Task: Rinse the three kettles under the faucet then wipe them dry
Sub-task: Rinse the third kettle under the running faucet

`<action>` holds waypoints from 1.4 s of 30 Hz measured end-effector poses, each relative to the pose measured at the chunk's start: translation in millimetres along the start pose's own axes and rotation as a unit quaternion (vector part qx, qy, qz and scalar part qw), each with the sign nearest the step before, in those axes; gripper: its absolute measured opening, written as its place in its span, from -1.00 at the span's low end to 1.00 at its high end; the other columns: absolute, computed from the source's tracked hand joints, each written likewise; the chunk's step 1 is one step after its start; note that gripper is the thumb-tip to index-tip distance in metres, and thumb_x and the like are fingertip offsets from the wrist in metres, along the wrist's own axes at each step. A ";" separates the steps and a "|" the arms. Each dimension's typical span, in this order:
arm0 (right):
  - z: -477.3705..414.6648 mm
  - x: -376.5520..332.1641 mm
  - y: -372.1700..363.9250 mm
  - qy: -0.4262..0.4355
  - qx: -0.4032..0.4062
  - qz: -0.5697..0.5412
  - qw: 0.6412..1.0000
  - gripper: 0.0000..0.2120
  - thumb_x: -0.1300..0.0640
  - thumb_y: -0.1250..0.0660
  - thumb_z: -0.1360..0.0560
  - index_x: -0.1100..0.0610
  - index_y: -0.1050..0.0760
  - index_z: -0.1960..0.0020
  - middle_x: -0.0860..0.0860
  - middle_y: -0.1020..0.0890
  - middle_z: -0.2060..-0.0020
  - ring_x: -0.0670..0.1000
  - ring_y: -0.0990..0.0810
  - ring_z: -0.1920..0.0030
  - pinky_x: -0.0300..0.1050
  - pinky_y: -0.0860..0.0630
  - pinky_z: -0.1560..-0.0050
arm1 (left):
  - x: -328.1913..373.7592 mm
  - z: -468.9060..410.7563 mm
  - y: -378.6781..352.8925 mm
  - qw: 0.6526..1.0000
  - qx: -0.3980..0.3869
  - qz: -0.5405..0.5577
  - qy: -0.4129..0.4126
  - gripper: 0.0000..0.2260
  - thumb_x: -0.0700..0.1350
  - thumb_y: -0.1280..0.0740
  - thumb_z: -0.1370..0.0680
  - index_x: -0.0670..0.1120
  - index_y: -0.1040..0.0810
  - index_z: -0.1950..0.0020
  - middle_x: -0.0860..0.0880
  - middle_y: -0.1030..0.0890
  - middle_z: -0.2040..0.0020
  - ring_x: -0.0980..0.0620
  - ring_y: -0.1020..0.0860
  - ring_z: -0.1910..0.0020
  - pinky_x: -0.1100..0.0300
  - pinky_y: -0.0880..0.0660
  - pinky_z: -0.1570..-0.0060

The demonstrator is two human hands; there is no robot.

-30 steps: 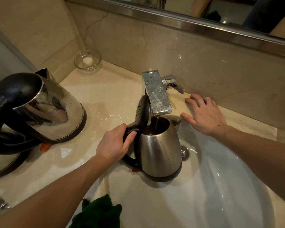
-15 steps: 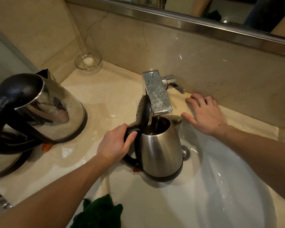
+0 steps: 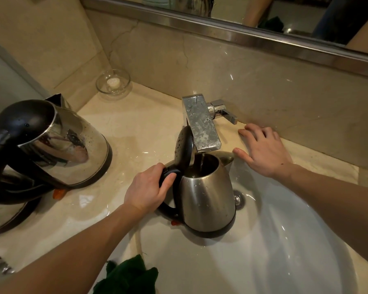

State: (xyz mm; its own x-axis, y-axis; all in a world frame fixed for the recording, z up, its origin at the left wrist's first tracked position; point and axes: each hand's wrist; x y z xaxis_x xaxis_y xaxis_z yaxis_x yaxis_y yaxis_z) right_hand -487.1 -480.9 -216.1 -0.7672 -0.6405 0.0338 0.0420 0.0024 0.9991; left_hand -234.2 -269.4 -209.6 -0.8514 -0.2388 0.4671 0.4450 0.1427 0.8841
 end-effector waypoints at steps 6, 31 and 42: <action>-0.4 -0.5 1.3 -0.001 -0.006 -0.002 1.000 -0.36 -0.36 0.14 -0.54 0.01 -0.27 -0.41 0.06 -0.33 -0.41 0.19 -0.36 -0.22 0.12 -0.34 -0.25 | -0.3 -0.4 -0.8 1.000 -0.003 0.000 0.002 -0.52 0.27 0.03 -0.55 -0.06 -0.46 -0.09 0.03 -0.54 0.15 0.06 -0.50 0.23 0.19 -0.49 0.21; 0.4 -2.5 3.7 -0.003 -0.012 0.003 1.000 -0.31 -0.38 0.19 -0.52 0.01 -0.25 -0.44 0.05 -0.32 -0.42 0.17 -0.35 -0.22 0.10 -0.33 -0.24 | -2.8 -0.4 -1.6 1.000 0.002 0.002 -0.006 -0.48 0.31 0.04 -0.51 -0.06 -0.47 -0.06 0.05 -0.54 0.19 0.07 -0.50 0.26 0.18 -0.48 0.24; -0.4 -1.5 2.7 -0.004 -0.013 0.006 1.000 -0.34 -0.37 0.18 -0.53 0.00 -0.25 -0.43 0.05 -0.31 -0.42 0.18 -0.35 -0.22 0.11 -0.33 -0.23 | -2.7 -0.4 -1.3 1.000 0.003 0.003 -0.006 -0.47 0.32 0.05 -0.51 -0.05 -0.47 -0.06 0.06 -0.53 0.19 0.07 -0.50 0.25 0.13 -0.51 0.22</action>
State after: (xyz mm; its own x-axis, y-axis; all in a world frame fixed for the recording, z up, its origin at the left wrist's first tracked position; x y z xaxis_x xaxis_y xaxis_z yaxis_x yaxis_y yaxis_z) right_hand -485.6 -480.2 -213.4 -0.7720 -0.6340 0.0462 0.0684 -0.0106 0.9976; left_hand -232.4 -269.4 -212.0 -0.8516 -0.2270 0.4725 0.4487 0.1504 0.8809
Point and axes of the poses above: each hand's wrist, its own z-axis away from the middle knuckle, its own y-axis out of the back of the hand, x = y × z
